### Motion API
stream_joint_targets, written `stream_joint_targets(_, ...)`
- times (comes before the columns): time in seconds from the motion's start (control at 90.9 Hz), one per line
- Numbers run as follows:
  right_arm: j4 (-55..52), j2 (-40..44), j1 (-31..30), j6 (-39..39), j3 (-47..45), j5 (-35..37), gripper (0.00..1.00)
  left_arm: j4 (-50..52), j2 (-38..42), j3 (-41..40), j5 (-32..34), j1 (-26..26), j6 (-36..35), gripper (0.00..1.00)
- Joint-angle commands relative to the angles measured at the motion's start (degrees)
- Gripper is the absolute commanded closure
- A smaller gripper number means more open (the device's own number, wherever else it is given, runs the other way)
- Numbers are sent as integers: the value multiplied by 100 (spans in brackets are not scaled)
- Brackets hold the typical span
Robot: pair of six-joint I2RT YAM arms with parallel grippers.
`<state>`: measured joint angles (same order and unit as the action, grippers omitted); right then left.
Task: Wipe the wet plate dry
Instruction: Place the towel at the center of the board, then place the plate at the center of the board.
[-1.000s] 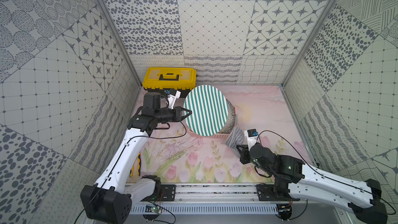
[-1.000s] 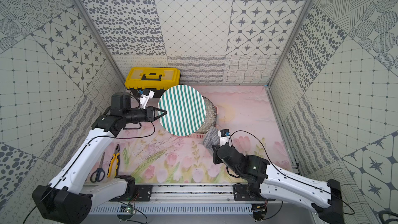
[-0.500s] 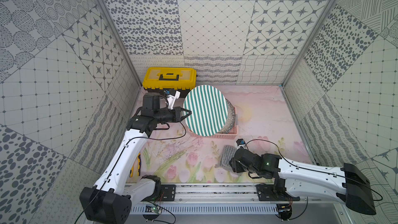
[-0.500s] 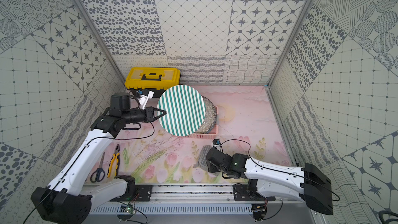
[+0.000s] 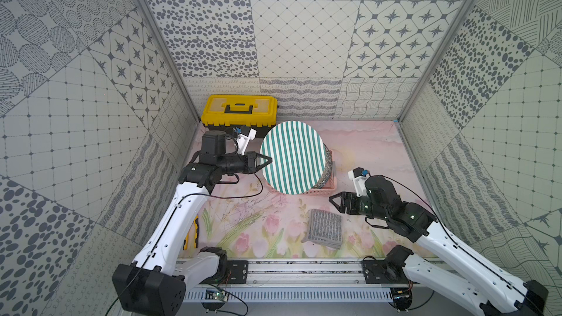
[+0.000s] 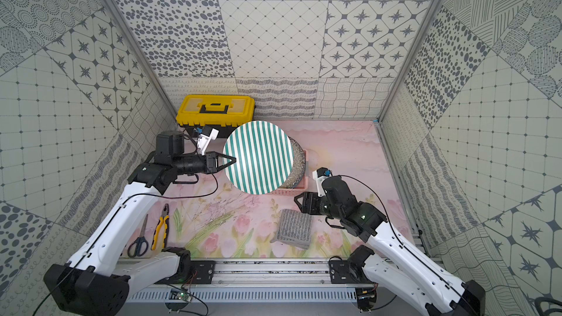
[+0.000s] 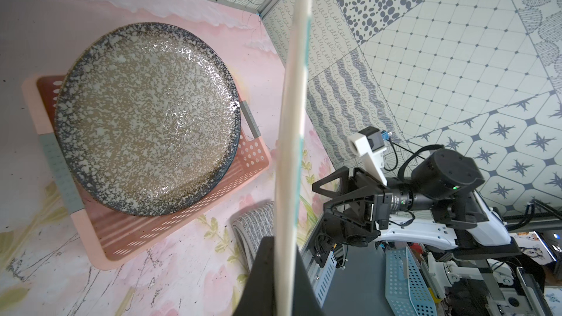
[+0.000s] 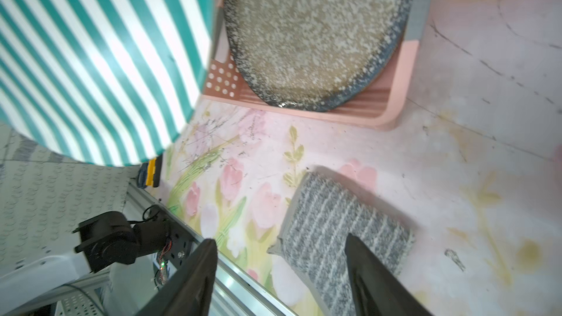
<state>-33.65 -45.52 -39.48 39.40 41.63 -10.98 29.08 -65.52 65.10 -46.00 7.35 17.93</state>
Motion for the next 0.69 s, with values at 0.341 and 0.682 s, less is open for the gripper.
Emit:
stream_joint_targets(0.341, 842, -265, 918, -461, 721, -1833, 37, -539, -27, -38, -2104, -21, 20, 100)
stream_joint_targets(0.682, 1857, -479, 1105, -214, 681, -2308, 61, -697, -52, -83, -2730, -2, 306, 100)
